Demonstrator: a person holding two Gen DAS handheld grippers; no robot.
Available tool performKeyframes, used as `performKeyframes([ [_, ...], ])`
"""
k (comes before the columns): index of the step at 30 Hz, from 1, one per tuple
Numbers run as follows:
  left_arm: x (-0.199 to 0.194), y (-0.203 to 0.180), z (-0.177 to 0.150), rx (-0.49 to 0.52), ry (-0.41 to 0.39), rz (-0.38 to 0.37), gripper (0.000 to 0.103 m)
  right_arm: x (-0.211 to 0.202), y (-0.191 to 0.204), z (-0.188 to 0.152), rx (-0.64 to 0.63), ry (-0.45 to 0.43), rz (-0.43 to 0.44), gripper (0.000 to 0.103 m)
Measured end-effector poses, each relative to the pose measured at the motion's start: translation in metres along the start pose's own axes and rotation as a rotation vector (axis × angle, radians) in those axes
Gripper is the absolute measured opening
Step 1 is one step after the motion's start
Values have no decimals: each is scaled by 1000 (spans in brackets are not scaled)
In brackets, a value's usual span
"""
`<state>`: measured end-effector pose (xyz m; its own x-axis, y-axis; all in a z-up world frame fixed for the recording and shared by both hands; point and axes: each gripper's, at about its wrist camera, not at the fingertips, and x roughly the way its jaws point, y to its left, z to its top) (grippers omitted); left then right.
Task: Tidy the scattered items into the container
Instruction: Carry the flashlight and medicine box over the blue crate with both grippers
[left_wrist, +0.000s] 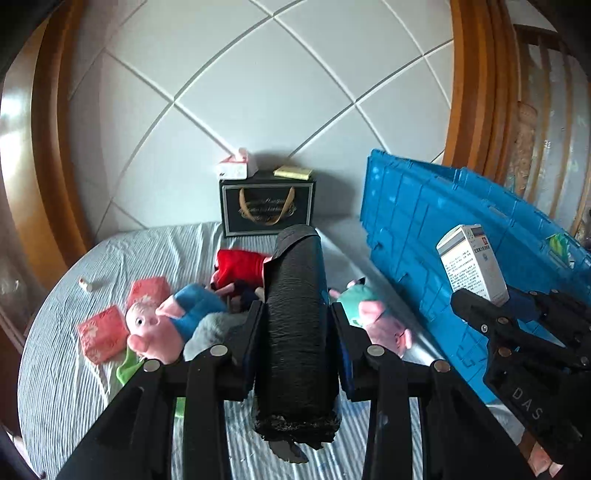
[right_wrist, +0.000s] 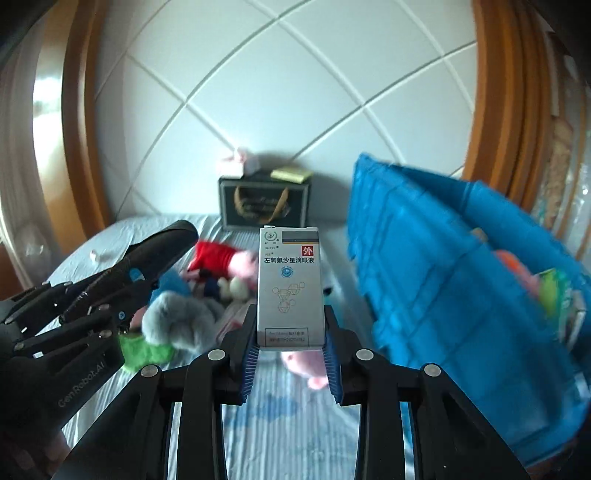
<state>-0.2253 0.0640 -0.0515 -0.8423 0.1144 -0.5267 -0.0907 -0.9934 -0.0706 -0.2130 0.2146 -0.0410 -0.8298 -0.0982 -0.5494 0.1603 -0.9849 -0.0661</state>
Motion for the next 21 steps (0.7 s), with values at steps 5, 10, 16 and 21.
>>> performKeyframes([
  [5, -17, -56, 35, 48, -85, -98, 34, -47, -53, 15, 57, -102, -87, 31],
  [10, -30, -140, 60, 100, -162, -202, 34, -78, -140, 14, 127, -161, -199, 31],
  [16, -25, -267, 76, 139, -178, -305, 34, -84, -264, 1, 175, -161, -273, 31],
  [21, -4, -364, 71, 183, -75, -331, 34, -73, -349, -12, 173, -103, -257, 30],
])
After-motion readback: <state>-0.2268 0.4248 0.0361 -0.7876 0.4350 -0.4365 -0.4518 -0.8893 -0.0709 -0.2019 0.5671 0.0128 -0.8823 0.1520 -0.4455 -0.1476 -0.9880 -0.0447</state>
